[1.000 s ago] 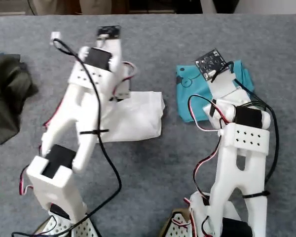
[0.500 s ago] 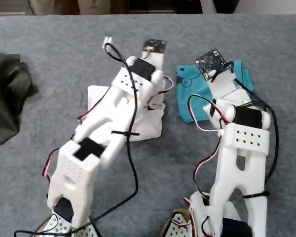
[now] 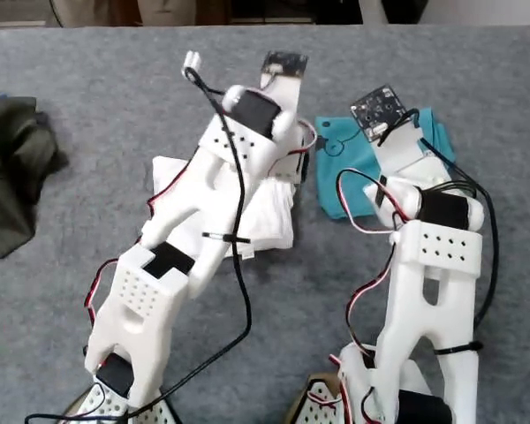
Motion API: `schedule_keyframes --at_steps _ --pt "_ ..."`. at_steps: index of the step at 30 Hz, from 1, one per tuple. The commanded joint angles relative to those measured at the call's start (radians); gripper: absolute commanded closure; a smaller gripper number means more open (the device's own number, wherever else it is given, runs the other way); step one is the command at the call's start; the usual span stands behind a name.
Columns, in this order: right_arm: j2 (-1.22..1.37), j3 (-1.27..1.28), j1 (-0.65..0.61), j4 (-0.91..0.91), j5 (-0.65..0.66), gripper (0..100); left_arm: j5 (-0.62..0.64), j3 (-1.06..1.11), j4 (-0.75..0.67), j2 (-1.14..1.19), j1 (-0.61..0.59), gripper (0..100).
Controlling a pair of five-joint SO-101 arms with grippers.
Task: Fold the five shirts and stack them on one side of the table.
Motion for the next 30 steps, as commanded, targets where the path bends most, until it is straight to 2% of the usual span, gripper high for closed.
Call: schedule_keyframes --at_steps 1,7,10,15,19,24,30 --pt "-0.018 -0.082 -0.105 0.074 -0.006 99.5 -0.054 -0.078 0.017 -0.094 -0.11 99" --pt "0.182 -0.249 -0.291 0.187 -0.014 99.5 -0.075 0.196 0.015 -0.199 -0.37 98" --pt "0.331 -0.357 -0.378 0.232 -0.037 99.5 -0.114 0.31 0.005 -0.208 -0.459 98" --pt "0.558 -0.579 -0.506 0.365 -0.051 99.6 -0.121 0.436 -0.12 -0.208 -0.586 98" --pt "0.697 -0.648 -0.522 0.405 -0.109 99.6 -0.117 0.531 -0.25 -0.208 -0.601 98" --pt "0.822 -0.605 -0.516 0.367 -0.118 99.6 -0.112 0.64 -0.436 -0.206 -0.569 98" --pt "0.889 -0.44 -0.455 0.213 -0.115 99.7 0.029 0.727 -0.592 -0.206 -0.542 98"
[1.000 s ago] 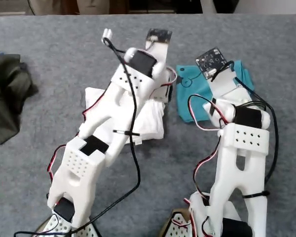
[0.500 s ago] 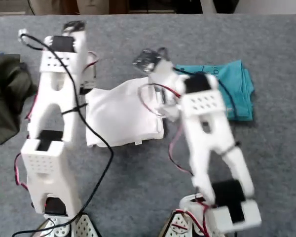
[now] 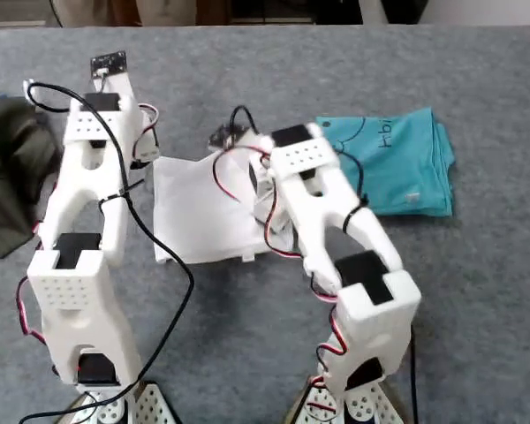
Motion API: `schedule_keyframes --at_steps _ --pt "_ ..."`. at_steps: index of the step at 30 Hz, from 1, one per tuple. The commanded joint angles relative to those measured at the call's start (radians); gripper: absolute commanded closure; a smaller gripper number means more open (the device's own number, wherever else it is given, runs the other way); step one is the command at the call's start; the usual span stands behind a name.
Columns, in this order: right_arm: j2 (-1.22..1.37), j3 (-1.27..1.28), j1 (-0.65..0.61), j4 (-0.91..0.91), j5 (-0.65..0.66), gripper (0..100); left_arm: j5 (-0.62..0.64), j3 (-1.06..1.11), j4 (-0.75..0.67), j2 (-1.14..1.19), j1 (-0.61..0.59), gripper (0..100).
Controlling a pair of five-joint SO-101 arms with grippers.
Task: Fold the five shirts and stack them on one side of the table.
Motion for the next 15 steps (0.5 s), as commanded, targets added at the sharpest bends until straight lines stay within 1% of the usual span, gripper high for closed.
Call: schedule_keyframes --at_steps 1,4,6,8,10,15 --pt "0.002 0.073 0.058 -0.086 -0.006 99.7 0.058 0.017 -0.078 -0.061 0.021 98" --pt "-0.001 0.087 0.076 -0.092 -0.005 99.7 0.057 0.026 -0.1 -0.061 0.028 98" --pt "-0.016 0.07 0.059 -0.075 -0.006 99.7 0.057 0.018 -0.098 -0.061 0.028 98" --pt "-0.05 0.041 0.042 -0.043 -0.025 99.7 0.057 0.017 -0.098 -0.064 0.028 98" --pt "-0.093 -0.004 0.042 -0.003 -0.077 99.7 0.057 0.017 -0.092 -0.07 0.028 98" --pt "-0.197 -0.14 0.042 0.107 -0.074 99.7 0.058 0.006 -0.057 -0.071 0.034 98"
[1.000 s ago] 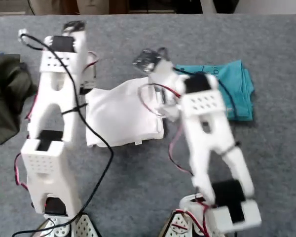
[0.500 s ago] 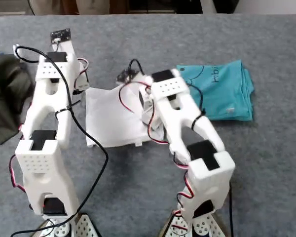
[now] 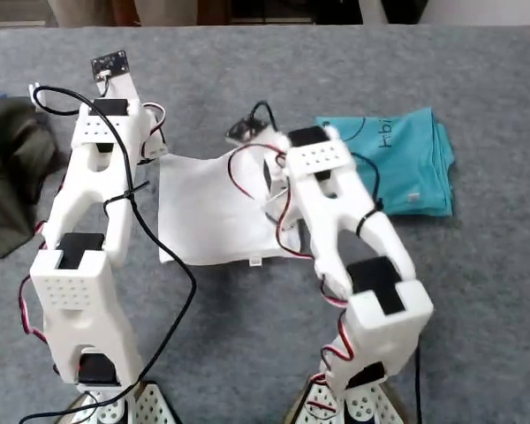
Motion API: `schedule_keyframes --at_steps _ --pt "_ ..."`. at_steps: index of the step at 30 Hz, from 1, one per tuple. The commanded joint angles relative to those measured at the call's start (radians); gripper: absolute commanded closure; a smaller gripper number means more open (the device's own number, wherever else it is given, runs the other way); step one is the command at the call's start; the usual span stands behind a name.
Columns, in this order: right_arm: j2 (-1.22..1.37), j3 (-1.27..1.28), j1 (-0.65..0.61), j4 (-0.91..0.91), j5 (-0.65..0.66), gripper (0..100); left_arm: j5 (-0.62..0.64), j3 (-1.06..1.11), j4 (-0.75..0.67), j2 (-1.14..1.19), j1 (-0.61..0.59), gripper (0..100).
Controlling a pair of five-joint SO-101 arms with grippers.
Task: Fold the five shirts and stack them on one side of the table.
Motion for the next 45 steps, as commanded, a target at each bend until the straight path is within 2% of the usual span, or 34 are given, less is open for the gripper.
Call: schedule_keyframes --at_steps 1,6,11,14,21,25,29,31,41,45 --pt "-0.094 -0.142 -0.007 0.049 -0.011 99.7 0.011 -0.031 0.044 -0.071 0.026 98" --pt "-0.024 -0.303 -0.012 -0.049 -0.012 99.7 0.011 -0.038 0.086 -0.071 0.071 98" --pt "0.197 -0.415 -0.008 -0.245 -0.012 99.7 0.011 -0.052 0.034 -0.062 0.092 98" --pt "0.358 -0.486 0.007 -0.298 -0.012 99.7 0.011 -0.026 -0.035 -0.061 0.095 98" --pt "0.587 -0.733 0.094 -0.143 -0.012 99.7 0.008 0.137 -0.287 -0.061 0.089 98" --pt "0.639 -0.88 0.096 -0.029 -0.005 99.7 0.011 0.21 -0.405 -0.054 0.095 98" --pt "0.667 -0.995 0.091 0.038 -0.005 99.7 0.011 0.204 -0.462 0.035 0.095 98" --pt "0.67 -1.043 0.091 0.077 -0.005 99.7 0.011 0.15 -0.411 0.064 0.086 98" --pt "0.668 -1.426 0.091 0.376 -0.005 99.7 0.002 -0.265 0.068 0.064 0.06 98" --pt "0.653 -1.506 0.102 0.39 -0.011 99.7 -0.018 -0.411 0.249 0.064 0.06 98"
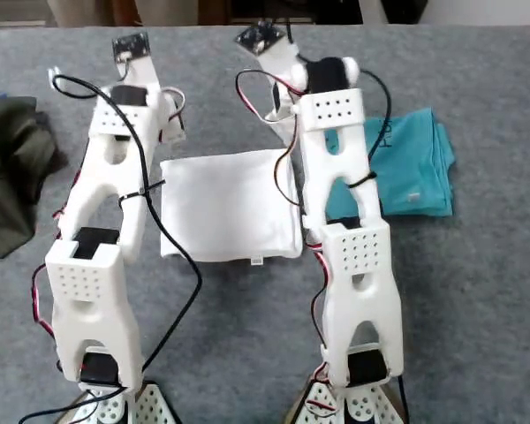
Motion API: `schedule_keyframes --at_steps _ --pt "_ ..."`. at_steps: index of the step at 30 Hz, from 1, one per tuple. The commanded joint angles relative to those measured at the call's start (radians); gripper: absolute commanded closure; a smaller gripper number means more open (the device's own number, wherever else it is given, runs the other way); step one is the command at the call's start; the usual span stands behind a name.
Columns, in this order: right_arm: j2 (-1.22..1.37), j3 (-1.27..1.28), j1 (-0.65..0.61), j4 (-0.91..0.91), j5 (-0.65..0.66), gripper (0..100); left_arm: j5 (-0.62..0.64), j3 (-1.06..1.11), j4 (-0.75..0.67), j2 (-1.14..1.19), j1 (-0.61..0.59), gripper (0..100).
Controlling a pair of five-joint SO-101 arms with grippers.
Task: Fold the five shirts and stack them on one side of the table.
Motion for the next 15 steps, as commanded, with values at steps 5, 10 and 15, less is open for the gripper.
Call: schedule_keyframes --at_steps 5,10,15 --pt "-0.171 0.01 0.028 0.026 -0.011 99.8 -0.12 -0.307 0.347 -0.016 -0.018 98" --pt "-0.41 0.329 0.027 0.025 -0.008 99.8 -0.123 -0.448 0.496 -0.016 -0.107 98" --pt "-0.679 0.734 0.025 0.021 -0.005 99.8 -0.18 -0.293 0.496 -0.133 -0.153 98"
